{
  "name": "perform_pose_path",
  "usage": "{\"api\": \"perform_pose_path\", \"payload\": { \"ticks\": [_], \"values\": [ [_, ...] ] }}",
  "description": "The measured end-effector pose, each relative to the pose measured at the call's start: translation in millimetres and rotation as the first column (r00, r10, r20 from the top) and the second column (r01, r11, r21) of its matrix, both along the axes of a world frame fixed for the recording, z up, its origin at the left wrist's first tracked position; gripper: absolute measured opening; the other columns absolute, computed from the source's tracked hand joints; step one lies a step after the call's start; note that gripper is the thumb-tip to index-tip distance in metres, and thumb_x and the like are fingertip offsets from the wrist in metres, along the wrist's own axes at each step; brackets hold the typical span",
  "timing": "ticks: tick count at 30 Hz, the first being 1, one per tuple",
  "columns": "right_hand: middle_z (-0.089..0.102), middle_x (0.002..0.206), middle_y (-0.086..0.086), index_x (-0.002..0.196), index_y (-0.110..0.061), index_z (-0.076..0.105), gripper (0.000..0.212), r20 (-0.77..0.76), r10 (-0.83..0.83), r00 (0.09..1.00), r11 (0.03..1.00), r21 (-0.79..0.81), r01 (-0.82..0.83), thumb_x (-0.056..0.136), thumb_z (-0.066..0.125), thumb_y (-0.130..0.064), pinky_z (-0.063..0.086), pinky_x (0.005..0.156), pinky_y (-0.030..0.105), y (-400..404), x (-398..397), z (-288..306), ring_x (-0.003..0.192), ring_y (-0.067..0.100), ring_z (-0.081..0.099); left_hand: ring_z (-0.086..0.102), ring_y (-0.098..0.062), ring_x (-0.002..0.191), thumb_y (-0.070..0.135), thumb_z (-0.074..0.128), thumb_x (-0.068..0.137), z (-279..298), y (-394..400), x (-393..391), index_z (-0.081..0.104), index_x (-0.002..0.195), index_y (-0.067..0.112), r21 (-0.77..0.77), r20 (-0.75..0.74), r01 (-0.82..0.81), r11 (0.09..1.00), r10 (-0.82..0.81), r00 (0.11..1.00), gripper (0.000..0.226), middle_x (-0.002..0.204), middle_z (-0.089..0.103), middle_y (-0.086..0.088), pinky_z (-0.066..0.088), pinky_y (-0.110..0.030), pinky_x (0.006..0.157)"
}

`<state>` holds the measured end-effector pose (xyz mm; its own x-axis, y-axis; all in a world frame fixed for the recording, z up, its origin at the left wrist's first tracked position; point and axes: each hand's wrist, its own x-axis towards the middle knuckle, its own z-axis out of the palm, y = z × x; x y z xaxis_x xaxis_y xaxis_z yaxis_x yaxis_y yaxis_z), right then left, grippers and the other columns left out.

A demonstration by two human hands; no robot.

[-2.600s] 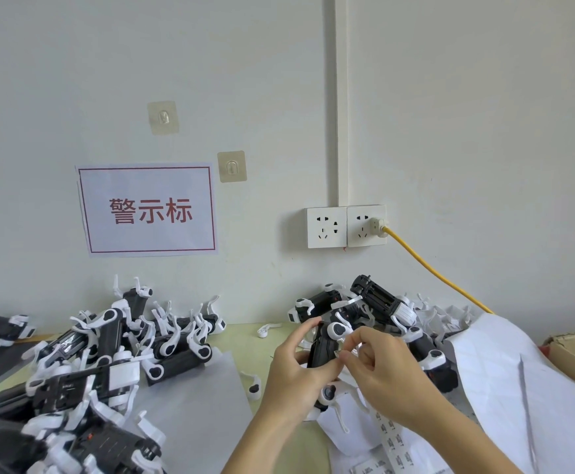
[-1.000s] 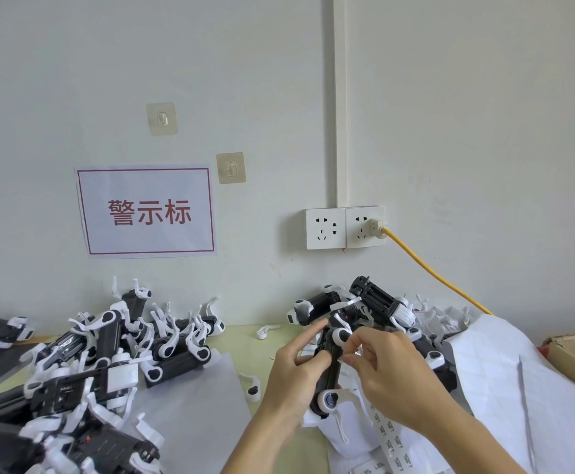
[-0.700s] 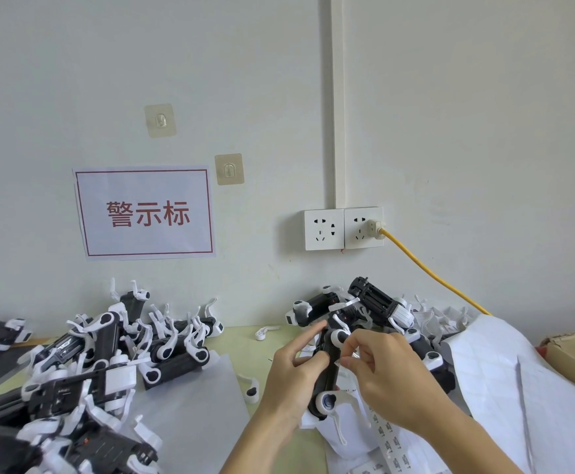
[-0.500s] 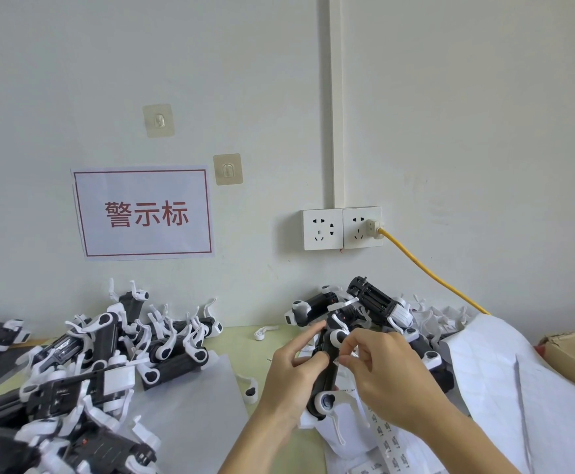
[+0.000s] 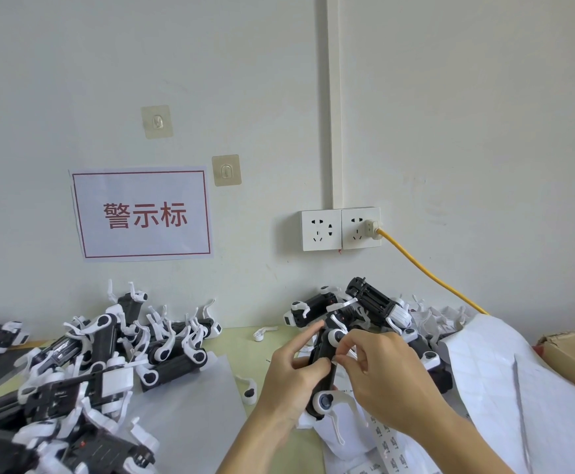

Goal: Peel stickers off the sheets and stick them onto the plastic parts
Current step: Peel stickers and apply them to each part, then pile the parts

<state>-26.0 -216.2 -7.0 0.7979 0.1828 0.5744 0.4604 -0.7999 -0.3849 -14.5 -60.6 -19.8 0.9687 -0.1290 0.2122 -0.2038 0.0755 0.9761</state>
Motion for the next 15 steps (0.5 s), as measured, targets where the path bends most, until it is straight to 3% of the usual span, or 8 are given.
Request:
{"api": "perform_pose_path", "payload": {
  "ticks": [5, 15],
  "values": [
    [0.039, 0.045, -0.004, 0.09, -0.03, 0.065, 0.007, 0.034, -0.006, 0.999, 1.0, -0.015, 0.007, 0.095, 0.062, -0.034, 0.029, 0.052, 0.018, 0.4, 0.8, 0.0, 0.049, 0.015, 0.041, 0.057, -0.022, 0.064, -0.005, 0.058, 0.09, -0.1, -0.8, -0.4, 0.064, 0.119, 0.042, 0.012, 0.005, 0.008, 1.0, -0.008, 1.0, 0.055, 0.073, 0.07, -0.011, 0.049, -0.022, 0.06],
    [0.037, 0.045, -0.002, 0.089, -0.032, 0.066, 0.008, 0.05, -0.025, 0.998, 1.0, -0.016, 0.026, 0.094, 0.061, -0.037, 0.028, 0.052, 0.018, 1.0, -1.5, 0.5, 0.05, 0.014, 0.041, 0.062, -0.02, 0.06, -0.001, 0.069, 0.088, -1.3, 0.3, -0.7, 0.062, 0.124, 0.04, 0.03, 0.019, 0.016, 0.999, -0.017, 1.0, 0.055, 0.068, 0.069, -0.006, 0.051, -0.022, 0.061]
  ]
}}
